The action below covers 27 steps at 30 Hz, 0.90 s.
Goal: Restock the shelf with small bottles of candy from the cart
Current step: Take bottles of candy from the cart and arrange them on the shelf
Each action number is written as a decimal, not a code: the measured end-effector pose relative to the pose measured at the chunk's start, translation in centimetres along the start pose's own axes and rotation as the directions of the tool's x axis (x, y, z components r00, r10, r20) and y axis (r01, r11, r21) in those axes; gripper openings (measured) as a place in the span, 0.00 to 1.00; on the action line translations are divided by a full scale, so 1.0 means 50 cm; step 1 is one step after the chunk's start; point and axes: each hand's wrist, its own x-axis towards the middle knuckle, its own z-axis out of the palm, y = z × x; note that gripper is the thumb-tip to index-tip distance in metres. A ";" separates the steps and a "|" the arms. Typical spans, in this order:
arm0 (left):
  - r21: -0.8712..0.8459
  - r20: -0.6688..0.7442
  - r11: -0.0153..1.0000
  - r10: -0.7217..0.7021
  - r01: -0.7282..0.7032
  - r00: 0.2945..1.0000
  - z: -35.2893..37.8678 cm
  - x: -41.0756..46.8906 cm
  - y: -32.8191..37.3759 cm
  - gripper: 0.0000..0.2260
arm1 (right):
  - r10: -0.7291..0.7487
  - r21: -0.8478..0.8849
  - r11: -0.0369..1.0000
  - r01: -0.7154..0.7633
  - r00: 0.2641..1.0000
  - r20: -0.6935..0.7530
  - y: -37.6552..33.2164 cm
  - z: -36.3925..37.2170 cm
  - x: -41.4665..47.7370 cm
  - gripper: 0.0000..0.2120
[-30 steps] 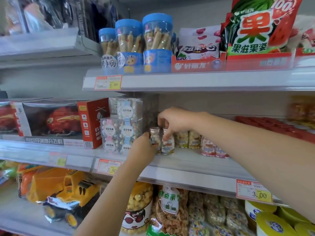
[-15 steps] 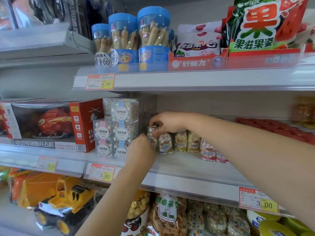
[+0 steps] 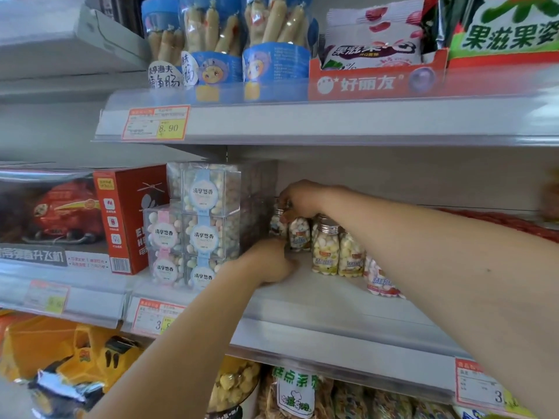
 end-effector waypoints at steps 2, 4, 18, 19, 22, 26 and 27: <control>0.032 0.044 0.999 0.000 -0.001 0.999 -0.008 0.023 0.002 0.17 | -0.004 -0.007 1.000 0.004 1.000 -0.009 0.002 0.001 0.013 0.25; 0.046 0.022 0.999 -0.005 0.004 1.000 -0.012 0.041 0.009 0.16 | -0.003 0.003 1.000 0.003 1.000 -0.009 0.005 0.006 0.025 0.24; 0.157 -0.138 0.984 -0.066 0.088 0.988 0.035 0.073 -0.003 0.15 | 0.114 0.004 0.993 -0.114 0.993 0.001 0.037 -0.013 0.032 0.29; 0.162 -0.148 0.984 -0.055 0.079 0.987 0.035 0.073 -0.002 0.16 | 0.118 0.008 0.993 -0.118 0.993 -0.015 0.038 -0.009 0.032 0.28; 0.187 -0.156 0.982 -0.004 0.034 0.988 0.037 0.076 -0.004 0.18 | 0.132 0.005 0.991 -0.132 0.989 -0.065 0.039 -0.002 0.032 0.26; 0.158 -0.125 0.987 0.055 -0.035 0.991 0.043 0.082 -0.012 0.22 | 0.159 0.003 0.987 -0.159 0.983 -0.089 0.047 -0.001 0.036 0.25; 0.157 -0.126 0.987 0.057 -0.037 0.990 0.043 0.084 -0.012 0.22 | 0.171 -0.002 0.985 -0.171 0.982 -0.086 0.047 -0.002 0.034 0.27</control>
